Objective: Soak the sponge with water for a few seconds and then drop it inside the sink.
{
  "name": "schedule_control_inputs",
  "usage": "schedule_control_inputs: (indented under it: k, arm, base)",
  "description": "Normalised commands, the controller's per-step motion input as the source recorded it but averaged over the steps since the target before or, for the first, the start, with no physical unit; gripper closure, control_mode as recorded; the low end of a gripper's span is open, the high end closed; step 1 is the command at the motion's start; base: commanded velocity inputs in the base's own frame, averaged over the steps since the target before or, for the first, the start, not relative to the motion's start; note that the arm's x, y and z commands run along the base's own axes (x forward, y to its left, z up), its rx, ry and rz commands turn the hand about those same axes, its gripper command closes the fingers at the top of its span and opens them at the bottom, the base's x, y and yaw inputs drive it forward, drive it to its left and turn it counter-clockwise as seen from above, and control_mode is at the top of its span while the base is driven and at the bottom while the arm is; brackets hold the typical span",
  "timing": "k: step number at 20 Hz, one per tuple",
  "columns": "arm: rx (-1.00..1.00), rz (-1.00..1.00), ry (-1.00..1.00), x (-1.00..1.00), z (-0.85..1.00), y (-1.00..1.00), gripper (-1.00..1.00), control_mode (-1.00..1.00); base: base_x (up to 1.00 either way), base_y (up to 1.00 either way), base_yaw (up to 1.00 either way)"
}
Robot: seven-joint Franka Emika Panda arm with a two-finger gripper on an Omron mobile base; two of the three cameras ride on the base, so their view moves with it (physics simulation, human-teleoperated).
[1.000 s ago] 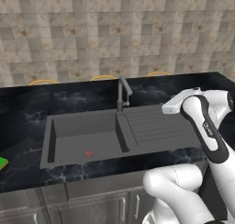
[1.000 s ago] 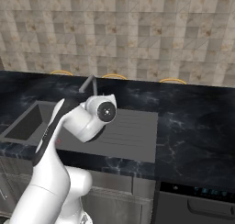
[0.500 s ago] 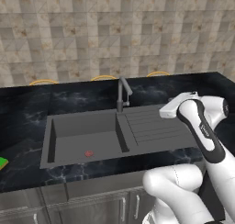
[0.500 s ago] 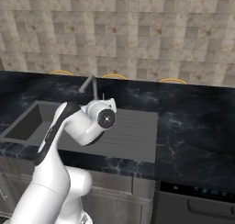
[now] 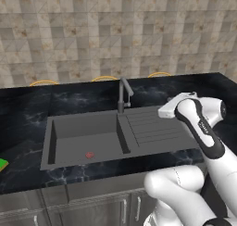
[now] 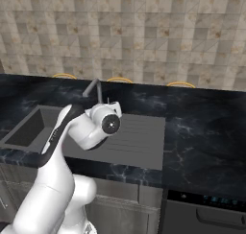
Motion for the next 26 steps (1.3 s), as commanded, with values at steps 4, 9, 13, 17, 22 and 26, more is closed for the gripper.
schedule_control_inputs:
  k: [4,9,13,17,22,26]
  arm:
    - [0.07,0.0,0.0,0.17,0.0,0.01,-1.0,-1.0]
    - [0.06,0.0,0.0,0.14,0.0,0.04,-1.0,-1.0]
    - [0.11,0.0,0.0,0.06,-0.01,0.12,-1.0,-1.0]
    - [0.09,0.0,0.01,0.05,0.0,0.14,-1.0,-1.0]
    - [0.02,0.0,0.0,0.01,0.0,0.06,-1.0,-1.0]
    - [0.0,0.0,0.0,0.0,-0.13,0.0,-1.0,-1.0]
  base:
    - [0.0,0.0,0.0]
    - [0.0,0.0,0.0]
    - [0.0,0.0,0.0]
    - [0.0,0.0,0.0]
    - [0.0,0.0,0.0]
    - [0.0,0.0,0.0]
